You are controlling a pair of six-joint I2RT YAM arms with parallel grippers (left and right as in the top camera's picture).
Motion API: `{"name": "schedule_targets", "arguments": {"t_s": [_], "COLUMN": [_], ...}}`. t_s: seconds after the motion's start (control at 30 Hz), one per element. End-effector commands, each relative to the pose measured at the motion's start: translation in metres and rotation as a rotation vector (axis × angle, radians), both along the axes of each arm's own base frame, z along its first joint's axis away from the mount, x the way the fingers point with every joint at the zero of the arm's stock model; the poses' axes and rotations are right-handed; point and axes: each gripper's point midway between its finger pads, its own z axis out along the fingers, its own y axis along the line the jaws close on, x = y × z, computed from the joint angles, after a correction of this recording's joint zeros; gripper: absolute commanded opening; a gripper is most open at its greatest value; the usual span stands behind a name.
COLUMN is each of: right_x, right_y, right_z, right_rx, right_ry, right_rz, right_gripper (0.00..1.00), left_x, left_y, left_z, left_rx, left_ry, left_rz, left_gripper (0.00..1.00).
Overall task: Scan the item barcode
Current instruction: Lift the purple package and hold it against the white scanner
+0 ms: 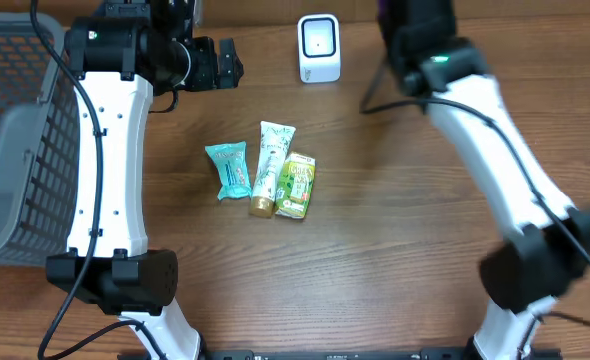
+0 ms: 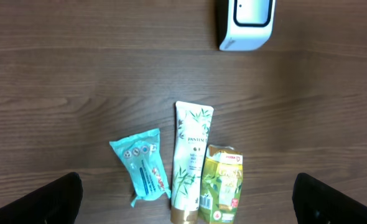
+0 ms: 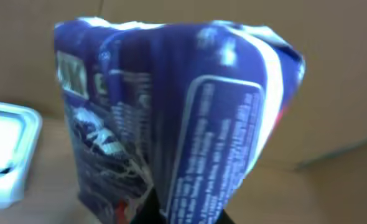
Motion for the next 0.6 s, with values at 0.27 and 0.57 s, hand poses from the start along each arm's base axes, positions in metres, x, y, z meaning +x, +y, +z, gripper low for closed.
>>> {"name": "schedule_targets", "arguments": {"t_s": [0.27, 0.57], "right_x": [0.060, 0.069], "right_y": [0.047, 0.093], "right_z": [-0.054, -0.073], "right_rx": [-0.807, -0.786], "right_ry": [0.084, -0.047], "right_rz": [0.192, 0.204], "right_gripper": [0.04, 0.04], "left_x": [0.000, 0.000], "left_y": [-0.003, -0.003], "left_z": [0.005, 0.005], "left_rx": [-0.003, -0.003], "left_ry": [-0.017, -0.017], "left_rz": [-0.020, -0.020], "left_gripper": [1.00, 1.00]}}
